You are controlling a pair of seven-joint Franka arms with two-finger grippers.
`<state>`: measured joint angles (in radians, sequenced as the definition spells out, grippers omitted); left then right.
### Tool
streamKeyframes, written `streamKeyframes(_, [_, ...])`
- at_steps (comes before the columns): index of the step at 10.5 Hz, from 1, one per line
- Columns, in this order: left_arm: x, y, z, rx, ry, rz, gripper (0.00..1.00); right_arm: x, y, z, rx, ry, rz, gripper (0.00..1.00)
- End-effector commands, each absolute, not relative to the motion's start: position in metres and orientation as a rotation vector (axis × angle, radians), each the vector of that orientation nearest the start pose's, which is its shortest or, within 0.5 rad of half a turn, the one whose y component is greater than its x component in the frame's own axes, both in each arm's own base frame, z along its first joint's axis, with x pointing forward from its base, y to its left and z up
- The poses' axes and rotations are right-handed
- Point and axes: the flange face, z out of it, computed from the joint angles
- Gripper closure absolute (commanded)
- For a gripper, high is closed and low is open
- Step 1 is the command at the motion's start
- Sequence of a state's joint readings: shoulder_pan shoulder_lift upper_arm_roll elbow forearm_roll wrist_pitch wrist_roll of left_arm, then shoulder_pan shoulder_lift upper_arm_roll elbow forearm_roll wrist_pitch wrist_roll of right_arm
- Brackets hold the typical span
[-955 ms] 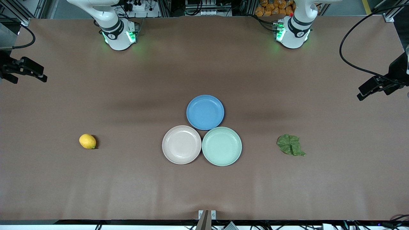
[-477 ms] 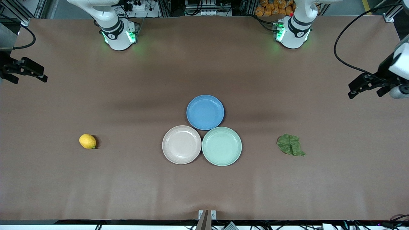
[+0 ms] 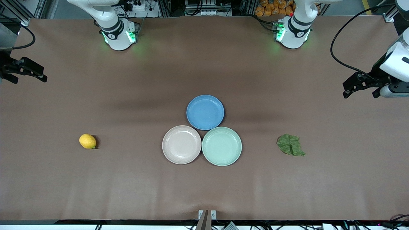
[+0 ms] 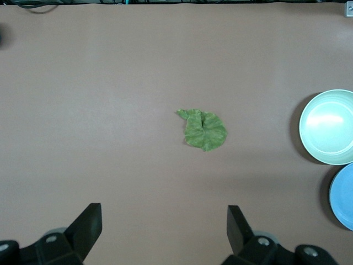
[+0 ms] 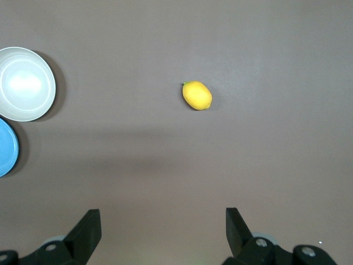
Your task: Pick lemon and lettuce from plates
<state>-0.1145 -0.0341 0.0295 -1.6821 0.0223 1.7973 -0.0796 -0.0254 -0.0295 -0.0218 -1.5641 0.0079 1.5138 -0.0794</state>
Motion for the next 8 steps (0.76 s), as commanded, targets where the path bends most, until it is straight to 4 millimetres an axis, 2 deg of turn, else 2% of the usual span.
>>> streamKeyframes(1, [0.5611, -0.0449, 0.6173, -3.107, 0.018, -0.259, 0.0, 0.5287, -0.0341, 0.6409, -3.144, -0.014, 0.029, 0.0])
streamKeyframes(4, [0.5642, -0.0442, 0.6128, -3.104, 0.05, -0.247, 0.0, 0.5295, -0.035, 0.6396, -3.144, -0.012, 0.029, 0.0])
streamKeyframes(8, [0.5647, -0.0444, 0.6209, -3.104, 0.047, -0.271, 0.0, 0.5293, -0.0348, 0.6358, -3.142, -0.012, 0.036, 0.0])
